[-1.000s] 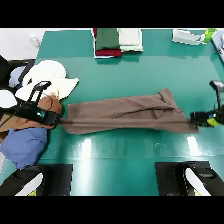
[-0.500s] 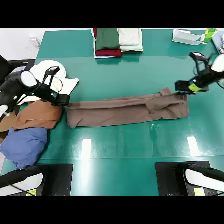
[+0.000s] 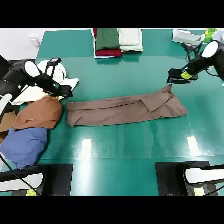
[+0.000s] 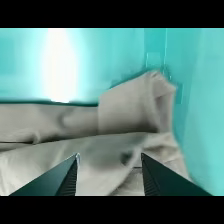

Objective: Fold the shirts.

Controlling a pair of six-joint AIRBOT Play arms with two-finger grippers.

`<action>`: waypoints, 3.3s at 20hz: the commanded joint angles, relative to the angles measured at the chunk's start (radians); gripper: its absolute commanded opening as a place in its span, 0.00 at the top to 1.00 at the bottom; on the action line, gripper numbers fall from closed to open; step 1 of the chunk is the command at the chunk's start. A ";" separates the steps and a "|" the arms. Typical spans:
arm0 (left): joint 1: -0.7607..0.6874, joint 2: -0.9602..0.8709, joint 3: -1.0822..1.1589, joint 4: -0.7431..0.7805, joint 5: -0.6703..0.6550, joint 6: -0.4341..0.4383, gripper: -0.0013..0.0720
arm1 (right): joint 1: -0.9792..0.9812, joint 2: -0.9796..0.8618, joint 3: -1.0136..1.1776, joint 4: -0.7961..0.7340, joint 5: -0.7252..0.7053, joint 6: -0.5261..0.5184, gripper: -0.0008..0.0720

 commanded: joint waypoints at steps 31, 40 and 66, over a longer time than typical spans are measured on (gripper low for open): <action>-0.252 -0.027 0.056 -0.170 0.097 -0.027 0.95 | -0.126 0.107 -0.288 0.087 -0.002 -0.126 0.97; -0.513 -0.402 0.301 -0.301 0.191 -0.026 0.95 | 0.014 0.323 -0.034 0.096 0.179 0.000 0.97; -0.082 0.098 0.346 0.107 -0.103 -0.024 0.95 | 0.746 0.002 0.240 0.117 -0.063 0.180 0.97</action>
